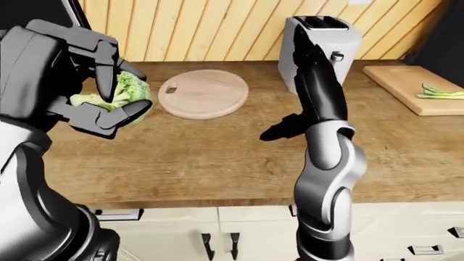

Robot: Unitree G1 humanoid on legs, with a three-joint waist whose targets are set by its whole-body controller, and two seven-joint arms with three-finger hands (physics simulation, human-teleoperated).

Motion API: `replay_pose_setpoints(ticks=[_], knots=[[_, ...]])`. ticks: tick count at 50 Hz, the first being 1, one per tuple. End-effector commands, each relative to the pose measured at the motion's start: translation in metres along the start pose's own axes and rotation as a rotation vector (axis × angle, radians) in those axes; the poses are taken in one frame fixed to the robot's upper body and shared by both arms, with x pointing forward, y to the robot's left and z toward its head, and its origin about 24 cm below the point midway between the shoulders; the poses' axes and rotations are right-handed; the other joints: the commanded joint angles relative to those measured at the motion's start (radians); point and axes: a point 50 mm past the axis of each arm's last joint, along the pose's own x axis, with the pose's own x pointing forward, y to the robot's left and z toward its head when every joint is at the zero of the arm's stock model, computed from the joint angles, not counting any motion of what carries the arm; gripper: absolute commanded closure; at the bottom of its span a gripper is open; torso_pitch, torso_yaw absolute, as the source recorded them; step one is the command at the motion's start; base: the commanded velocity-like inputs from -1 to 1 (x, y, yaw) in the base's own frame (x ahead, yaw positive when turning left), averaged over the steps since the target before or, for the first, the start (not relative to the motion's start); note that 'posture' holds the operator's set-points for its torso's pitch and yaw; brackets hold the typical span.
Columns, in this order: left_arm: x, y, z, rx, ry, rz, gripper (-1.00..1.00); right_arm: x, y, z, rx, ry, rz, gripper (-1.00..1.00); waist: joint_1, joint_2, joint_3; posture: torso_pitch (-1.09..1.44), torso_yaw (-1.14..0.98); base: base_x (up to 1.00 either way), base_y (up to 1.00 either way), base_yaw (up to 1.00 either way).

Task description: Place the asparagus and the broccoli on separate cutting boards.

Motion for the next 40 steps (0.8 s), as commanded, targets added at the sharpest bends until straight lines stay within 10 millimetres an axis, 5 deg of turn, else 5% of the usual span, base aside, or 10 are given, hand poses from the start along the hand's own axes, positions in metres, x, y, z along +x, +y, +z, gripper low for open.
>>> replay_pose_setpoints(ticks=[1, 2, 3, 10, 26, 40], knots=[[0.002, 0.006, 0.003, 0.011, 0.001, 0.04, 1.0, -0.001, -0.005, 0.01, -0.013, -0.056, -0.033, -1.0, -0.002, 0.007, -0.011, 0.0, 0.0, 0.0, 0.0, 0.0], [0.003, 0.005, 0.004, 0.011, -0.001, 0.038, 1.0, -0.001, -0.005, 0.01, -0.012, -0.057, -0.032, -1.0, -0.002, 0.017, -0.009, 0.0, 0.0, 0.0, 0.0, 0.0], [0.004, 0.005, 0.004, 0.012, -0.003, 0.037, 1.0, -0.001, -0.005, 0.01, -0.014, -0.057, -0.032, -1.0, -0.001, -0.017, -0.005, 0.0, 0.0, 0.0, 0.0, 0.0], [0.029, -0.004, 0.009, 0.001, -0.007, 0.013, 1.0, -0.002, -0.007, 0.011, -0.01, -0.061, -0.04, -1.0, 0.014, -0.06, -0.024, 0.0, 0.0, 0.0, 0.0, 0.0], [0.092, -0.022, 0.026, -0.014, -0.002, -0.037, 1.0, -0.007, -0.01, 0.009, 0.003, -0.057, -0.049, -1.0, 0.014, -0.059, -0.025, 0.0, 0.0, 0.0, 0.0, 0.0], [0.161, -0.047, -0.02, -0.062, 0.11, -0.043, 1.0, -0.008, -0.007, 0.008, 0.007, -0.058, -0.048, -1.0, 0.014, -0.061, -0.031, 0.0, 0.0, 0.0, 0.0, 0.0]])
